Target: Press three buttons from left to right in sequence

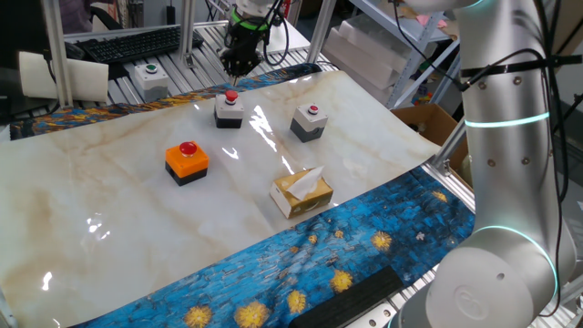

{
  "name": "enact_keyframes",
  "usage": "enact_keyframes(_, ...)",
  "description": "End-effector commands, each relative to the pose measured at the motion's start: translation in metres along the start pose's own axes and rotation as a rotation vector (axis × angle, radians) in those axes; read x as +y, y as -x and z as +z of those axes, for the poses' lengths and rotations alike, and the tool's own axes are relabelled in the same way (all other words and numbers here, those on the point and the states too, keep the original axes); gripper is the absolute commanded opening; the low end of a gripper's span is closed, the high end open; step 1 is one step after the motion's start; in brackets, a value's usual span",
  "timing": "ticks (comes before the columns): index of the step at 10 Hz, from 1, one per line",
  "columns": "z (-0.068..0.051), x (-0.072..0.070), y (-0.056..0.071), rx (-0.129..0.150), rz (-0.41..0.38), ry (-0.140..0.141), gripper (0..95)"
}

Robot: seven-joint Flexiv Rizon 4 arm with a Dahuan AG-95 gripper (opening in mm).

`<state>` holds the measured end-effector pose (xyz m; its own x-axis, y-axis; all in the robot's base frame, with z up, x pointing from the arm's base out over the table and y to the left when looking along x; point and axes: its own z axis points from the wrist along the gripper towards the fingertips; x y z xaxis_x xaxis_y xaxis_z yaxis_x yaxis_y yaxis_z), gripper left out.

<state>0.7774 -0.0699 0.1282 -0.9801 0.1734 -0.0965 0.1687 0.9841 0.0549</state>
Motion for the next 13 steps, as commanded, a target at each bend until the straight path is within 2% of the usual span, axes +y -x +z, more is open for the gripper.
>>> enact_keyframes(1,0.002,0.000,0.003,0.003,0.000,0.002,0.0)
enact_keyframes(7,0.013,-0.001,0.004,0.002,-0.001,0.006,0.0)
enact_keyframes(13,0.047,-0.005,0.008,-0.006,-0.017,0.019,0.0)
